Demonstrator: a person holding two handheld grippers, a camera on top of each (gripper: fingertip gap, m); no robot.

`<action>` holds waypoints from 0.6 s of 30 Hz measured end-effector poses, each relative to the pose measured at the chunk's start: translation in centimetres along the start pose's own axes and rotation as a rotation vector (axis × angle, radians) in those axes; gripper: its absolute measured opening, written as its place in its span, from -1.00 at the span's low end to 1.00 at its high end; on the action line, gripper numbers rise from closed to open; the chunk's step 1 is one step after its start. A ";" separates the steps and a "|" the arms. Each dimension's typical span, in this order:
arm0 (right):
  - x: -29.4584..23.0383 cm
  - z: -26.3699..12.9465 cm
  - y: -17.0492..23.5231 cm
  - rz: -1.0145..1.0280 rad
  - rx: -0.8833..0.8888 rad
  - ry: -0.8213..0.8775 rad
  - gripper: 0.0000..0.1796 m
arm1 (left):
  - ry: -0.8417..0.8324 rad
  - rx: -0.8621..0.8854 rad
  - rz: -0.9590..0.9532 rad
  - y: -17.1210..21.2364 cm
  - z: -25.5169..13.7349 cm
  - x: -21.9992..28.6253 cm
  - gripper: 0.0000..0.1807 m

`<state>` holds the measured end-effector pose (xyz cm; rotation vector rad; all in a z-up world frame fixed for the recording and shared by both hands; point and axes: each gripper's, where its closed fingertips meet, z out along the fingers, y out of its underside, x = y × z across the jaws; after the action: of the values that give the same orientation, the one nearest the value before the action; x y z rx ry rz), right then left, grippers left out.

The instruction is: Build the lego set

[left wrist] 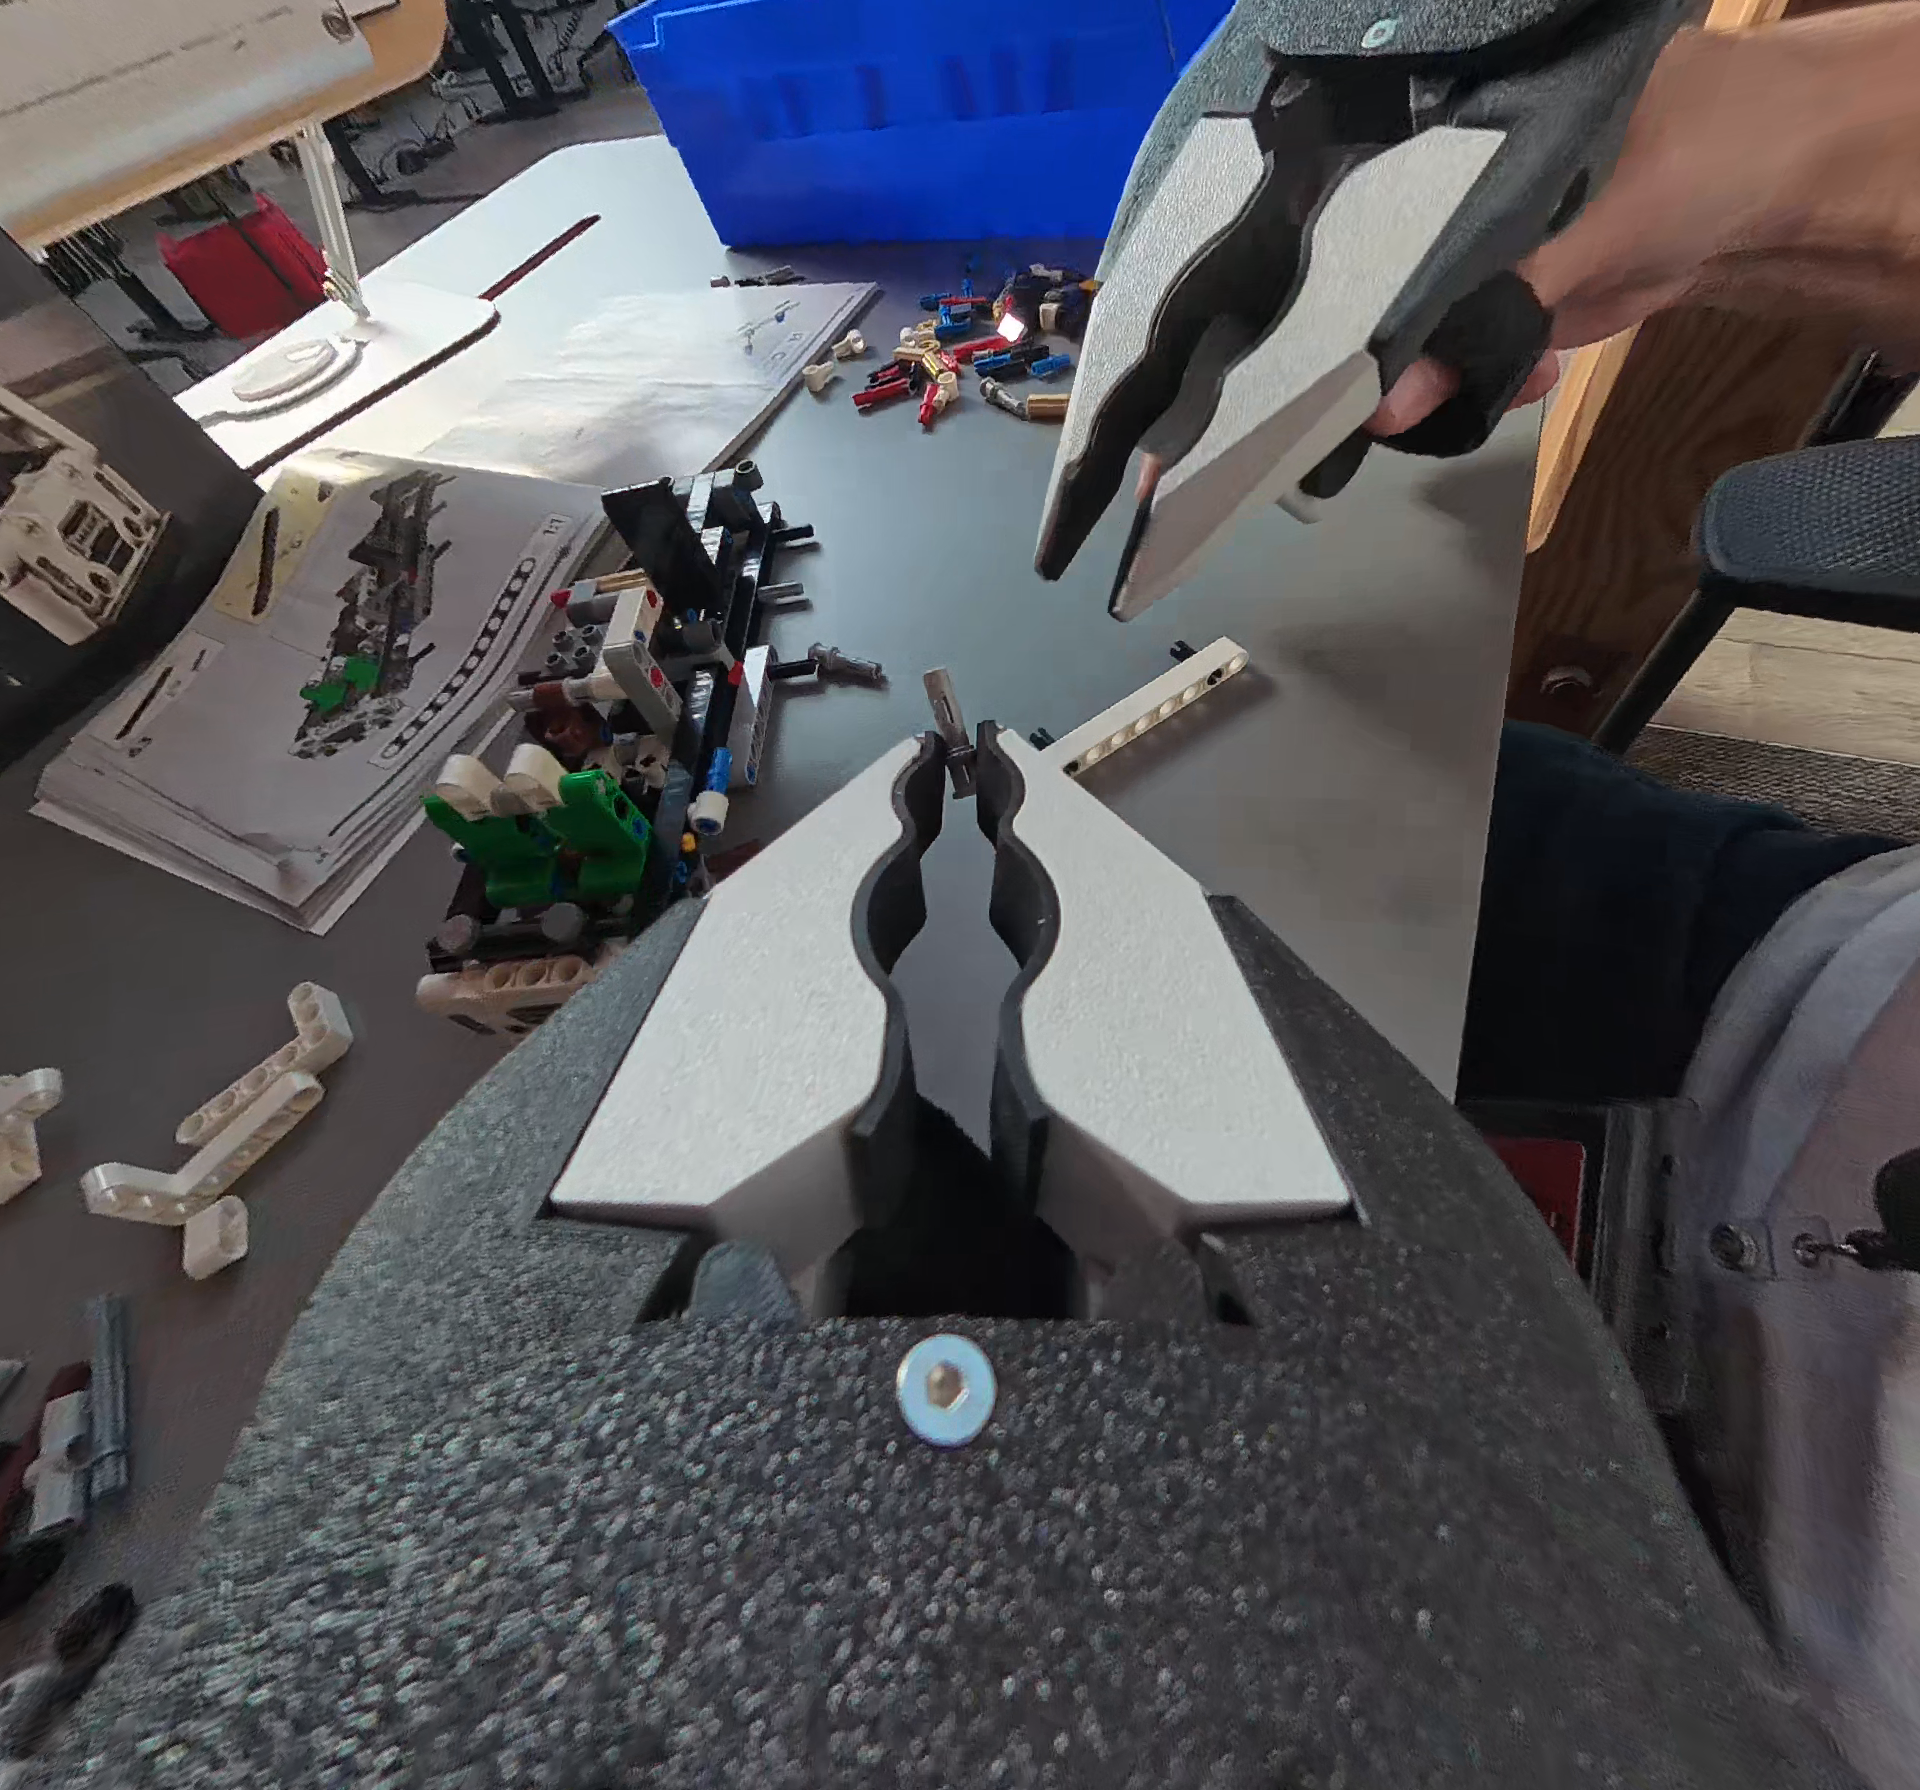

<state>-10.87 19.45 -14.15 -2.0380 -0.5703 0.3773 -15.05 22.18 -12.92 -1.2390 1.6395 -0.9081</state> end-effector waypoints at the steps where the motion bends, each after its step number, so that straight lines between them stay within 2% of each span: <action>1: 0.0 0.2 0.6 -0.004 -0.034 0.009 -0.73 | 0.016 -0.006 -0.026 0.1 0.0 0.0 -0.96; 4: -0.1 1.2 1.7 0.045 -0.092 -0.005 -0.71 | 0.064 -0.030 -0.086 0.5 0.0 0.4 -0.96; 10: 0.0 2.1 3.8 -0.062 -0.250 0.065 -0.76 | 0.105 -0.105 -0.102 1.6 0.3 1.2 -0.96; 13: -0.4 2.3 3.8 -0.091 -0.264 0.081 -0.92 | 0.115 -0.139 -0.116 2.0 0.6 1.2 -0.95; 16: -0.6 2.4 3.6 -0.144 -0.255 0.105 -0.92 | 0.140 -0.180 -0.137 2.5 0.8 1.7 -0.95; 18: 0.2 2.5 3.0 -0.242 -0.224 0.189 -0.92 | 0.168 -0.196 -0.164 2.6 1.0 2.3 -0.96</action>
<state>-11.12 20.05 -18.00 -2.1564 -0.7580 -0.0250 -15.30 20.56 -16.12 -1.4828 1.8136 -0.9926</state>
